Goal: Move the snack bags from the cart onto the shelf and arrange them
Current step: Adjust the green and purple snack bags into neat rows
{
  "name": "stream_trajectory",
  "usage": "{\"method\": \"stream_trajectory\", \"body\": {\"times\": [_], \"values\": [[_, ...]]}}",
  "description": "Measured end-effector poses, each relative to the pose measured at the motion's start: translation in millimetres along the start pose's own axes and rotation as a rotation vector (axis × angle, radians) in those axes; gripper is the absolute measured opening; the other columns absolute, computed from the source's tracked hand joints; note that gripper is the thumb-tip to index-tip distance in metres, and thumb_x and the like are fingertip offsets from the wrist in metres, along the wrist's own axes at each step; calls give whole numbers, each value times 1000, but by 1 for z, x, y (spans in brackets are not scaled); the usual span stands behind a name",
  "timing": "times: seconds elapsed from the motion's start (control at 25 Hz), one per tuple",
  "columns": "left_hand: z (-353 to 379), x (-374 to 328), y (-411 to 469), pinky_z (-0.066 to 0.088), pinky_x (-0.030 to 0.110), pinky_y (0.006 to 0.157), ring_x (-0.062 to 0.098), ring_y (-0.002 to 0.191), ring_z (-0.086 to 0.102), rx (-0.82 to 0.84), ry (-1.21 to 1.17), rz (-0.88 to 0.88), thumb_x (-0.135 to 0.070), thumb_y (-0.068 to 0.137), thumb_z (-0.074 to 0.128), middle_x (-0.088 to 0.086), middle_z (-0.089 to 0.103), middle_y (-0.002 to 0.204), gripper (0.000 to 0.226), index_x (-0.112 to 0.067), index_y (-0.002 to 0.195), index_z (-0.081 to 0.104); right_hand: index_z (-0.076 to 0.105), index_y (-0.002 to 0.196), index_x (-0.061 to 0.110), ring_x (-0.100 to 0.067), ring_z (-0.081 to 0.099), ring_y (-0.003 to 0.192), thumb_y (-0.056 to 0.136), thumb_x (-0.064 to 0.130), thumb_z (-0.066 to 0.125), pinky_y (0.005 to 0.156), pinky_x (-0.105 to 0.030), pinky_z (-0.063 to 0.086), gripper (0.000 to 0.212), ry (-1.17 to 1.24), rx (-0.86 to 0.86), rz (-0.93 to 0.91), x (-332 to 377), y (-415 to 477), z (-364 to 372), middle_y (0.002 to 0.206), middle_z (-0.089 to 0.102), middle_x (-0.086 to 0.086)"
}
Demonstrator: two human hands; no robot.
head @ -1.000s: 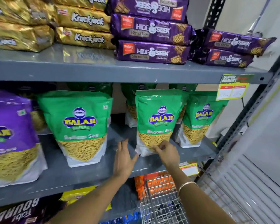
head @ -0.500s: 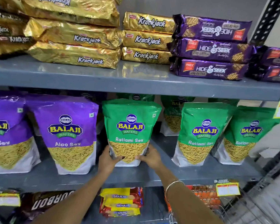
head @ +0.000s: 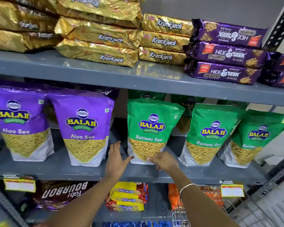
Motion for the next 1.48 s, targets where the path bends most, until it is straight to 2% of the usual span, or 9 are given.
{"method": "stream_trajectory", "body": {"times": [0.12, 0.24, 0.44, 0.8, 0.92, 1.04, 1.2, 1.36, 1.48], "values": [[-58, 8, -16, 44, 40, 93, 31, 105, 50, -241, 332, 168, -26, 68, 76, 18, 56, 110, 56, -6, 111, 48, 60, 64, 13, -21, 63, 58, 73, 41, 70, 56, -27, 49, 31, -50, 176, -104, 38, -6, 47, 64, 71, -9], [-118, 51, -9, 36, 42, 94, 40, 105, 49, -417, 258, -13, -19, 58, 82, 25, 54, 110, 68, 2, 111, 46, 58, 106, 12, -16, 58, 78, 68, 32, 77, 73, -27, 46, 46, 56, 55, -278, 100, -7, 74, 86, 65, -4], [-143, 102, 25, 45, 39, 85, 37, 112, 54, -143, -185, -257, -15, 47, 86, 25, 57, 119, 87, 3, 121, 44, 47, 108, 6, -26, 61, 101, 45, 42, 80, 90, -46, 51, 79, 328, 27, -277, 146, 15, 129, 108, 65, -12], [-129, 107, 28, 44, 50, 100, 35, 123, 48, -201, -217, -233, -28, 46, 83, 19, 51, 130, 94, -8, 128, 41, 54, 101, 13, -25, 65, 96, 62, 23, 82, 88, -43, 53, 49, 382, -29, -289, 145, 15, 122, 101, 69, -6], [-138, 81, 0, 36, 50, 103, 35, 125, 35, -425, 80, -56, -26, 56, 84, 23, 40, 134, 94, -1, 132, 34, 55, 84, 19, -21, 61, 75, 69, 40, 73, 62, -31, 45, 32, 277, -273, -269, 127, -14, 83, 72, 61, 5], [-82, 30, -21, 31, 32, 98, 25, 113, 39, -203, 250, 278, -30, 66, 76, 15, 48, 122, 68, -7, 120, 42, 35, 57, 24, -24, 49, 63, 76, 50, 62, 50, -31, 29, 42, 157, -464, -128, 72, -34, 43, 54, 48, 3], [7, 14, -4, 32, 29, 105, 29, 131, 40, 181, -72, 4, -16, 72, 74, 17, 42, 140, 74, 0, 134, 35, 43, 75, 17, -25, 52, 76, 68, 33, 77, 60, -35, 38, 37, 369, -533, -36, -3, -29, 8, 78, 52, -6], [51, 26, 28, 41, 40, 100, 29, 125, 48, 303, -97, -169, -17, 61, 82, 18, 51, 137, 84, -1, 132, 40, 45, 120, 7, -19, 50, 115, 62, 16, 82, 102, -47, 44, 69, 551, -261, -92, -25, 14, 1, 120, 55, -5], [62, 26, 29, 47, 39, 90, 29, 113, 58, 248, -73, -223, -19, 61, 82, 18, 62, 123, 68, -2, 119, 51, 55, 101, 14, -33, 61, 108, 63, 13, 80, 97, -57, 46, 46, 530, -217, -140, -32, 29, 1, 115, 66, -21]]}}
Point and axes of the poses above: each hand's wrist, its own y-axis towards the middle knuckle, its own z-axis out of the palm, x = y × z, the point moved 7 cm from there along y, towards the middle knuckle
